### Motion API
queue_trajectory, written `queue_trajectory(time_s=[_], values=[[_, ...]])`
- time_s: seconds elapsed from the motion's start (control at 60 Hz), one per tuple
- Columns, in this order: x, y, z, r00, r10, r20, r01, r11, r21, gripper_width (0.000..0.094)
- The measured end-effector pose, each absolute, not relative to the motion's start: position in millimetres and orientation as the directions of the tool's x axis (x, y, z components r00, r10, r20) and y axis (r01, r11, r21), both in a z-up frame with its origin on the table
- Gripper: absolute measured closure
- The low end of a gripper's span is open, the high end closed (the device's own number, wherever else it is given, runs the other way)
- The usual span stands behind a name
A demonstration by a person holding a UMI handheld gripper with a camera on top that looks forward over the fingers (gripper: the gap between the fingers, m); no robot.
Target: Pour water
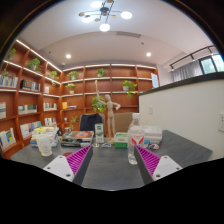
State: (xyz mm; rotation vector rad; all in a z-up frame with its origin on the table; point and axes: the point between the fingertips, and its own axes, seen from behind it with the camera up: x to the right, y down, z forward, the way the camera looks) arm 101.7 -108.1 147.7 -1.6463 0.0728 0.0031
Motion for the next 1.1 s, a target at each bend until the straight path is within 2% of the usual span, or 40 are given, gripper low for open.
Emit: queue_trajectory(time_s=[0.017,0.033,0.05,0.117,0.217,0.233,0.25,0.283,0.3,0.317,0.367,0.4,0.417,0.433,0.5,0.567,0.617,0.633,0.65,0.7,0.717,0.817,0.833,0.883,0.9,1.1], values=[[112,-118,163,0.998,-0.054,-0.036,-0.041,-0.081,-0.996,0.0052],[108,-104,148,0.997,-0.062,-0.039,-0.044,-0.077,-0.996,0.0050],[117,-113,163,0.997,-0.066,-0.032,-0.037,-0.086,-0.996,0.0052],[129,-98,161,0.995,-0.098,-0.032,-0.041,-0.092,-0.995,0.0053],[154,-70,154,0.992,-0.121,-0.033,-0.043,-0.084,-0.996,0.0050],[151,-56,142,0.992,-0.117,-0.037,-0.046,-0.076,-0.996,0.0051],[157,-60,152,0.993,-0.114,-0.033,-0.042,-0.080,-0.996,0.0050],[162,-50,146,0.993,-0.114,-0.029,-0.039,-0.086,-0.996,0.0052],[160,-36,132,0.993,-0.114,-0.029,-0.039,-0.085,-0.996,0.0050],[165,-40,141,0.993,-0.114,-0.021,-0.031,-0.094,-0.995,0.0051],[170,-26,133,0.994,-0.108,0.003,-0.008,-0.103,-0.995,0.0052],[176,-16,126,0.994,-0.110,0.020,0.007,-0.116,-0.993,0.0051],[174,-2,111,0.994,-0.111,0.022,0.009,-0.116,-0.993,0.0051],[181,-7,120,0.993,-0.112,0.031,0.016,-0.126,-0.992,0.0052],[190,8,114,0.993,-0.108,0.044,0.030,-0.134,-0.991,0.0067],[197,21,111,0.994,-0.100,0.051,0.037,-0.129,-0.991,0.0149],[203,32,113,0.994,-0.092,0.057,0.046,-0.119,-0.992,0.0279],[199,44,103,0.995,-0.084,0.054,0.045,-0.111,-0.993,0.0322],[205,38,116,0.996,-0.075,0.056,0.047,-0.111,-0.993,0.0376],[224,60,116,0.997,-0.058,0.043,0.037,-0.106,-0.994,0.0414],[222,73,106,0.998,-0.052,0.035,0.030,-0.100,-0.995,0.0433],[228,76,105,0.998,-0.061,0.026,0.019,-0.111,-0.994,0.0526],[227,75,105,0.998,-0.061,0.033,0.026,-0.112,-0.993,0.0567],[224,74,105,0.996,-0.059,0.065,0.058,-0.116,-0.992,0.0571],[223,74,106,0.995,-0.059,0.078,0.071,-0.116,-0.991,0.0600],[194,70,122,0.943,-0.066,0.327,0.315,-0.148,-0.938,0.0598]])
